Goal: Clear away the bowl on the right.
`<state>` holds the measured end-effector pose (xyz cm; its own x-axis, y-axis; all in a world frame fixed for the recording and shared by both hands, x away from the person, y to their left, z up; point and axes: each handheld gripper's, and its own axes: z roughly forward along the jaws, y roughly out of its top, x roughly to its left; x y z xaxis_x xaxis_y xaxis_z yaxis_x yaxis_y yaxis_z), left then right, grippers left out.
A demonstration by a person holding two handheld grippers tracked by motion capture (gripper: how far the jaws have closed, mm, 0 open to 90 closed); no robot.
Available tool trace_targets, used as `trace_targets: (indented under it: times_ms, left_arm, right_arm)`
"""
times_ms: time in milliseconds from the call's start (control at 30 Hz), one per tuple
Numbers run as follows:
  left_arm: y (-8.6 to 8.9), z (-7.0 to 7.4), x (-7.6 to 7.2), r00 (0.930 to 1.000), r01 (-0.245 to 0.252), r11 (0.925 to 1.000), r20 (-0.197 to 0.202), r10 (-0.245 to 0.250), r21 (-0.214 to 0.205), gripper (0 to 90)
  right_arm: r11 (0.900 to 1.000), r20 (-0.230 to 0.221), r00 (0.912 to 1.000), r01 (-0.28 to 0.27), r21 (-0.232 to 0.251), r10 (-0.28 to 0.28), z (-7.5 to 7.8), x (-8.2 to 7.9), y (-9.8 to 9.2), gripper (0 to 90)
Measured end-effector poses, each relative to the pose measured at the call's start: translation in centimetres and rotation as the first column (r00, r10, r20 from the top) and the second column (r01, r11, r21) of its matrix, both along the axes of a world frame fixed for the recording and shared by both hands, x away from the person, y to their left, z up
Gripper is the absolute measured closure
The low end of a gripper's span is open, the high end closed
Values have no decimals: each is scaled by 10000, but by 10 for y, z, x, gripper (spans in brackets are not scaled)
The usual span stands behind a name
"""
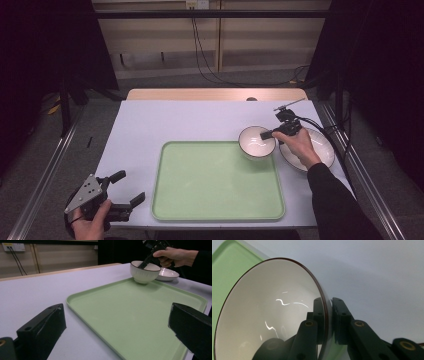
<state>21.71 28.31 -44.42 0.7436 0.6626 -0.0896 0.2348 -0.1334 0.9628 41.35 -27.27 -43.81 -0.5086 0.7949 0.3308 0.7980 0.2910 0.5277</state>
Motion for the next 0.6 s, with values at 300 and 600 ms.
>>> trace_targets:
  times_ms: [300,600]
  left_arm:
    - [0,0,0,10000,-11,10000,-9,11,-33,11]
    - [0,0,0,10000,-3,10000,6,3,-26,11]
  right_arm:
    - [9999,-44,10000,-16,-111,16,-2,-1,2,822]
    - [9999,-94,10000,31,-129,-32,-7,1,2,822]
